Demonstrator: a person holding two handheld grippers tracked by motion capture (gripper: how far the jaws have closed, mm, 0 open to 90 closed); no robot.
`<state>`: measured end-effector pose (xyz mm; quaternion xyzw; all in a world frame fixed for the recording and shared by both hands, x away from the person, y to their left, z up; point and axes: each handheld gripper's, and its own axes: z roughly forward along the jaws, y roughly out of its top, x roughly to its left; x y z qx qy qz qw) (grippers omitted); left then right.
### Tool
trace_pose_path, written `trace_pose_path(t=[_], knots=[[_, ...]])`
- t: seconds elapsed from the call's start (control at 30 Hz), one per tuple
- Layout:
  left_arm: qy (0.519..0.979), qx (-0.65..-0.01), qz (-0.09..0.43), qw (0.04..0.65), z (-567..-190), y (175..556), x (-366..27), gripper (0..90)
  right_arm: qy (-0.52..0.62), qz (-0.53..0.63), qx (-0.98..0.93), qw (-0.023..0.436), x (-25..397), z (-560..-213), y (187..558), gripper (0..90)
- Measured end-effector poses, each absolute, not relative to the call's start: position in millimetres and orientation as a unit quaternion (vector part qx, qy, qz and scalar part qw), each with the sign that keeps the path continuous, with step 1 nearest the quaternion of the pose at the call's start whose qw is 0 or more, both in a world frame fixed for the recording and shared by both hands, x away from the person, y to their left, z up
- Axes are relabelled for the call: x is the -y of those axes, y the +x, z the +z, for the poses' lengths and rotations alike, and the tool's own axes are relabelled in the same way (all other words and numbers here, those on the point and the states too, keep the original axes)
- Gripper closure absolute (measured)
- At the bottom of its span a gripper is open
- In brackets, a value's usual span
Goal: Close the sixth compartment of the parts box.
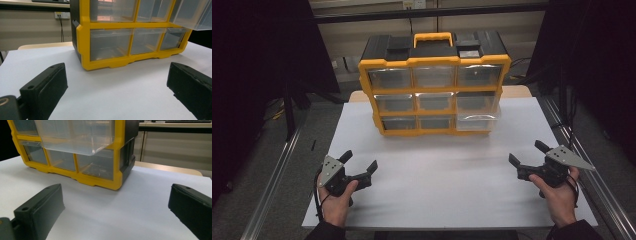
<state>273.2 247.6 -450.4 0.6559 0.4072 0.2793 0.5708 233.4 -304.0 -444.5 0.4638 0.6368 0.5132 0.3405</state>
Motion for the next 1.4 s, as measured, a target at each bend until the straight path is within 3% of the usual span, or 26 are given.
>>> trace_pose_path(t=[0.83,1.4], knots=[[0.657,-0.416,0.286,0.560,-451.3,273.3,-249.5,3.0,0.407,0.537,-0.665,0.321,282.3,-436.3,232.0,3.0],[0.662,-0.407,0.290,0.558,-450.0,269.7,-253.2,2.9,0.370,0.553,-0.685,0.296,266.7,-430.6,230.4,13.0]])
